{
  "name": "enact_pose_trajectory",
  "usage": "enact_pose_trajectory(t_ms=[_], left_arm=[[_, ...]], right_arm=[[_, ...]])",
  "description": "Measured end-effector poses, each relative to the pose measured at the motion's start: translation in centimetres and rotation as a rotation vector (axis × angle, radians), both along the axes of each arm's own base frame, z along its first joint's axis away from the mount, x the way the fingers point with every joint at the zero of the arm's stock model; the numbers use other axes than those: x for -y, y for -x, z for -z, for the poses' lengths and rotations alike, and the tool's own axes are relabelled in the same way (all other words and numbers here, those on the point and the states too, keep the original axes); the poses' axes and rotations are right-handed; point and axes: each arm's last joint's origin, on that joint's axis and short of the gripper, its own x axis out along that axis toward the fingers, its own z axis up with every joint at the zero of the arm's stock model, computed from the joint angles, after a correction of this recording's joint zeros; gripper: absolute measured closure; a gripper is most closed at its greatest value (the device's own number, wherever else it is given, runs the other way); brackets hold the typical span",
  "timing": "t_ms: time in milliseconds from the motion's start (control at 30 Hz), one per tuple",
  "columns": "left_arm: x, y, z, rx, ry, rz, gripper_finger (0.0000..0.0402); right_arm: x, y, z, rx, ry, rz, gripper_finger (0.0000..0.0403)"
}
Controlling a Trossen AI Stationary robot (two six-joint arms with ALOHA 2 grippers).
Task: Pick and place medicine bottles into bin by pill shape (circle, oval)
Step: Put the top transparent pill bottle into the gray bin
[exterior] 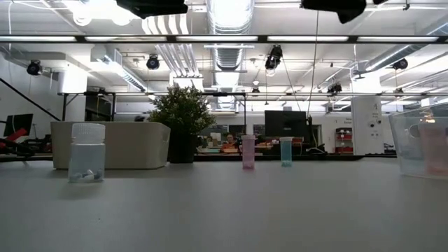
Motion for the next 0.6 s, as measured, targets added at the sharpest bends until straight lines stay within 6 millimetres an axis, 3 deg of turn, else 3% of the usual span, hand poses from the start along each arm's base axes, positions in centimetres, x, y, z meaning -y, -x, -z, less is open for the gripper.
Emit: enact_pose_trajectory(t_ms=[200, 400, 600], left_arm=[[0.0, 0.0, 0.0, 0.005, 0.03, -0.007, 0.0219], [0.0, 0.0, -0.1, 0.031, 0.113, -0.028, 0.0219], [0.3, -0.5, 0.5, 0.024, 0.242, -0.06, 0.0219]], right_arm=[[1.3, -0.3, 1.2, 0.173, -0.005, -0.103, 0.0271], [4.3, -0.8, 2.9, 0.231, -0.052, -0.158, 0.0275], [5.7, -0.8, 2.7, 0.251, 0.063, -0.131, 0.0273]])
